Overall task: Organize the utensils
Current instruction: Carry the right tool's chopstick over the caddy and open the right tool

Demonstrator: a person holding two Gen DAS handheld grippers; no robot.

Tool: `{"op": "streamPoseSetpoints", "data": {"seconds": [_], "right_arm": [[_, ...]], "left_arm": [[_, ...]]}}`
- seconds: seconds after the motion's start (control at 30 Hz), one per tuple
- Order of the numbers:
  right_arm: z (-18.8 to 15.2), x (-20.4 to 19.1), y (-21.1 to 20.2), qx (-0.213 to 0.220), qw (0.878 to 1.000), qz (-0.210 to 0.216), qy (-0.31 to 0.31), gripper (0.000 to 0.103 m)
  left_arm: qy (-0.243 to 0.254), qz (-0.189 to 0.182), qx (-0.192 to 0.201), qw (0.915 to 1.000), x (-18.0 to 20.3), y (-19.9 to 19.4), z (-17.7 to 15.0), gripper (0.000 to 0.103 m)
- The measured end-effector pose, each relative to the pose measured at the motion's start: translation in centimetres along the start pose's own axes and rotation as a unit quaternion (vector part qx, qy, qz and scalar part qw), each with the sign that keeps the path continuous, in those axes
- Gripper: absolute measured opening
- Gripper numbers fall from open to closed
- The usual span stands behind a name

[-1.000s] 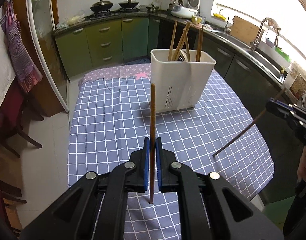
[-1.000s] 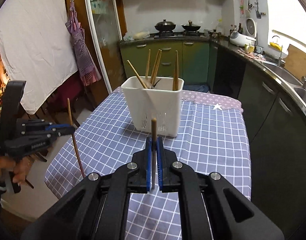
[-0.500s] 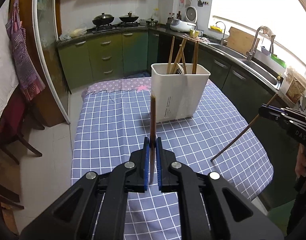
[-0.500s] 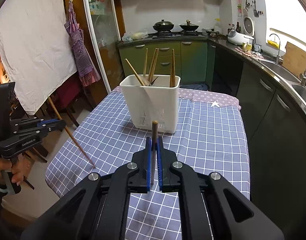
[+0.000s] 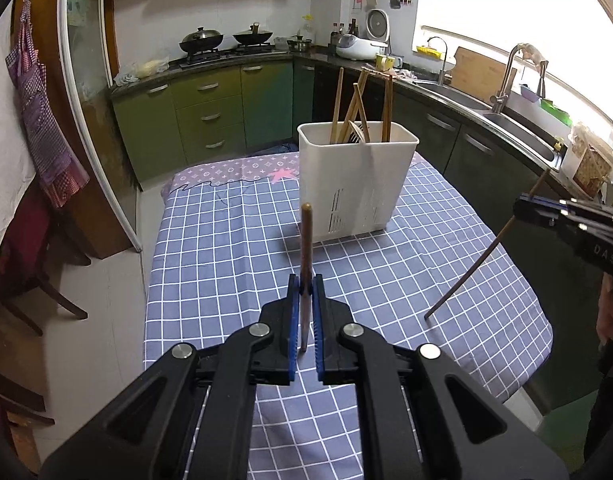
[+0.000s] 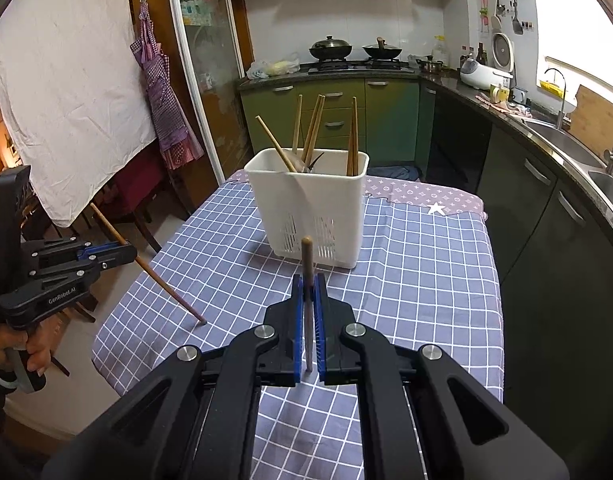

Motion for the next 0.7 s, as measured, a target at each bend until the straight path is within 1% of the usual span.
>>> {"op": "streamPoseSetpoints", "data": {"seconds": [0.23, 0.33, 0.47, 0.57, 0.63, 0.7], "right_arm": [[5.1, -1.8, -2.8, 0.038, 0.999, 0.017, -0.014, 0.006], [8.2, -2.5, -4.4, 0.062, 0.998, 0.026, -0.014, 0.006], [13.5, -3.3, -6.2, 0.096, 0.995, 0.034, -0.008, 0.006], [17.2, -3.3, -6.6, 0.119, 0.993, 0.026, 0.001, 0.006], [19.7, -2.9, -6.2, 0.132, 0.991, 0.016, 0.007, 0.006], [21.3, -2.4, -5.2, 0.135, 0.991, 0.007, 0.014, 0.006]], "left_arm": [[0.005, -0.002, -0.003, 1.0000, -0.1, 0.2, 0.2, 0.006], [0.007, -0.003, -0.002, 1.0000, -0.1, 0.3, 0.3, 0.006], [0.008, -0.002, -0.001, 1.0000, -0.2, 0.4, 0.3, 0.006], [0.007, -0.005, -0.002, 1.0000, -0.4, 0.4, 0.3, 0.006], [0.006, -0.006, -0.003, 1.0000, -0.6, 0.5, 0.4, 0.006], [0.005, -0.009, -0.003, 0.9999, -0.7, 0.5, 0.4, 0.006]]}}
Point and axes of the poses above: each gripper's, at about its wrist camera, not at the fingertips, and y roughly the way its jaws point, x to its right, z to its top, the point moved 8 cm from there along y, roughly the way its jaws point, and after that the axes turned 8 degrees about y, right-handed, at the moved point
